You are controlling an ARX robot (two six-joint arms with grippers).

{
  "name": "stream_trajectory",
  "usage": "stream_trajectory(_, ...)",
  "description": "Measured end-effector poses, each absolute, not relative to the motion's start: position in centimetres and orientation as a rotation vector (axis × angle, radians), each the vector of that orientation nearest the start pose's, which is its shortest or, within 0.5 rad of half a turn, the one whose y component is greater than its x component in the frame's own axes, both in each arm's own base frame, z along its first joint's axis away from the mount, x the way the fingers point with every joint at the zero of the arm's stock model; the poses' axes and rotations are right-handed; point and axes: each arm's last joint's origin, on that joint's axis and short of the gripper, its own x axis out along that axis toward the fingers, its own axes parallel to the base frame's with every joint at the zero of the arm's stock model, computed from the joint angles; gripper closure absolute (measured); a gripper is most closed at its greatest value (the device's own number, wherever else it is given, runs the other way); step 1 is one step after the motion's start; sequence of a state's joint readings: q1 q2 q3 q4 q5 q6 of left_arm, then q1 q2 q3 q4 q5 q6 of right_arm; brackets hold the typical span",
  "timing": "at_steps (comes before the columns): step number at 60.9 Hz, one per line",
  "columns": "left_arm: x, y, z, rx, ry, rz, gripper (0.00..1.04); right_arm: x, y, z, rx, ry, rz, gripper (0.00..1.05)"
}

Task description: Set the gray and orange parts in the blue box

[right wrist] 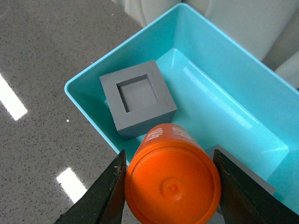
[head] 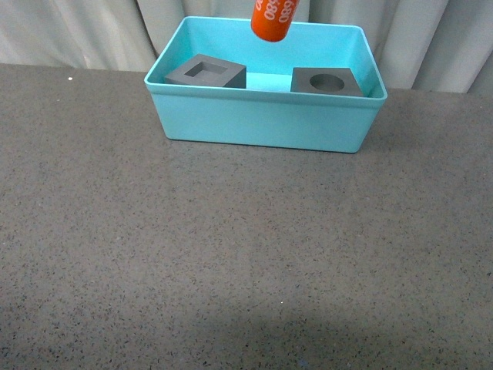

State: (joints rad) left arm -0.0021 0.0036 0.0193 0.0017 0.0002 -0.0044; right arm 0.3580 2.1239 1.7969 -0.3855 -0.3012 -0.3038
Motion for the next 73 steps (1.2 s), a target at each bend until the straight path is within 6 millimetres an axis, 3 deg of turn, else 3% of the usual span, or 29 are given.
stream_trajectory(14, 9.7, 0.0, 17.0, -0.005, -0.017, -0.002, 0.07, 47.9, 19.4, 20.3, -0.309, 0.721, 0.723, 0.59)
stream_trajectory(29, 9.7, 0.0, 17.0, -0.004, -0.017, -0.002, 0.07, 49.8, 20.2, 18.2, -0.319, 0.773, 0.709, 0.59)
stream_trajectory(48, 9.7, 0.0, 17.0, -0.004, -0.017, -0.002, 0.07, 51.2, 21.2, 15.4, -0.350, 0.855, 0.691, 0.59)
stream_trajectory(73, 9.7, 0.0, 17.0, -0.004, -0.016, -0.002, 0.07, 52.0, 21.8, 13.5, -0.355, 0.950, 0.666, 0.59)
